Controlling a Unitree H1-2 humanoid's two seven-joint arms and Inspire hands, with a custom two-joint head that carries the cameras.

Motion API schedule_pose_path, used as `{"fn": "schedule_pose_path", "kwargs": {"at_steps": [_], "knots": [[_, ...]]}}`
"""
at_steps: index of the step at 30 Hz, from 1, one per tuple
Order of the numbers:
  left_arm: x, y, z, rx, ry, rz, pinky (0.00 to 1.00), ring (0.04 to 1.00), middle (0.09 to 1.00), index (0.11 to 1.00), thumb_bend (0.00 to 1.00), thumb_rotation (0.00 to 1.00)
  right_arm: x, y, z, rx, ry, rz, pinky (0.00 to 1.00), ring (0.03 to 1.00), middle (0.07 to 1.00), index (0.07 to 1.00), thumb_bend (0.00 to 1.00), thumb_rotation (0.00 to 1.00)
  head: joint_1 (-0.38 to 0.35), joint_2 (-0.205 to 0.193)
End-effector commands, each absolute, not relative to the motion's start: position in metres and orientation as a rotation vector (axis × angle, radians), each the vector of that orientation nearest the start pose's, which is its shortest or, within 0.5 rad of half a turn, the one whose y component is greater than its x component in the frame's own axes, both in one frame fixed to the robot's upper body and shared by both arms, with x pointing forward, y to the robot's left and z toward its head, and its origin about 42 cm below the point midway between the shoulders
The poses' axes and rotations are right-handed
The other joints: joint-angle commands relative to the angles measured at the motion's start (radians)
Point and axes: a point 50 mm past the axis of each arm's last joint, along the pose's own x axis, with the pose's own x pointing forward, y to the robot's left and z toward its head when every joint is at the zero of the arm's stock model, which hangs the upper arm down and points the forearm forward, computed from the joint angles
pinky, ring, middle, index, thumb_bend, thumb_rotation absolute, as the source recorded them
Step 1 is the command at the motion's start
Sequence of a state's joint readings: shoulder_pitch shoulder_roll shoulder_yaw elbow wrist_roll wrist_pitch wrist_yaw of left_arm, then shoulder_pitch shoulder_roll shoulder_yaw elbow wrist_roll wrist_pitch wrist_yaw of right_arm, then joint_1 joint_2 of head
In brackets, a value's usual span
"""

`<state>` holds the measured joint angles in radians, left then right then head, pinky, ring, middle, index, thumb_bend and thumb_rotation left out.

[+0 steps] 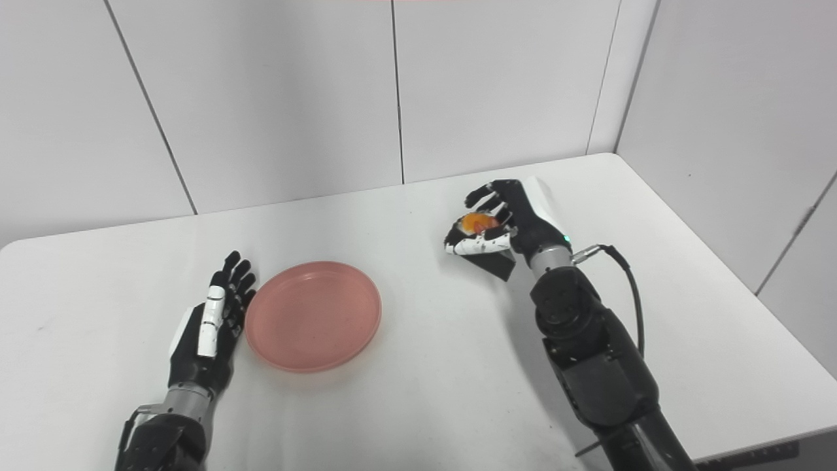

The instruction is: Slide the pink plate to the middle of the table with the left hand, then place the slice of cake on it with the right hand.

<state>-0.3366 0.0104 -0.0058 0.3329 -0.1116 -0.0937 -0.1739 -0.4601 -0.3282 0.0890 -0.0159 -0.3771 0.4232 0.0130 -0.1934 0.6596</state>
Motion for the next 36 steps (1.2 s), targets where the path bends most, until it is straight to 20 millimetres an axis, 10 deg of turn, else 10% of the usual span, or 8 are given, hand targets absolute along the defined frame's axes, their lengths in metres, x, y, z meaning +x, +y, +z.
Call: {"fn": "schedule_pose_path", "kwargs": {"at_steps": [1,36], "knots": [[0.386,0.170,0.120,-0.084,-0.100,-0.251,1.00,1.000,1.000,1.000,0.59,1.00,0.413,-0.258,0.265,-0.709,-0.199,-0.061,0.31,0.380,0.451,0.531,0.51,0.00,0.000,-0.001],[0.390,0.127,0.118,-0.088,-0.095,-0.265,1.00,0.994,0.999,1.000,0.62,1.00,0.401,-0.191,0.259,-0.665,-0.322,0.270,0.31,0.379,0.451,0.529,0.51,0.00,0.109,-0.010]]}}
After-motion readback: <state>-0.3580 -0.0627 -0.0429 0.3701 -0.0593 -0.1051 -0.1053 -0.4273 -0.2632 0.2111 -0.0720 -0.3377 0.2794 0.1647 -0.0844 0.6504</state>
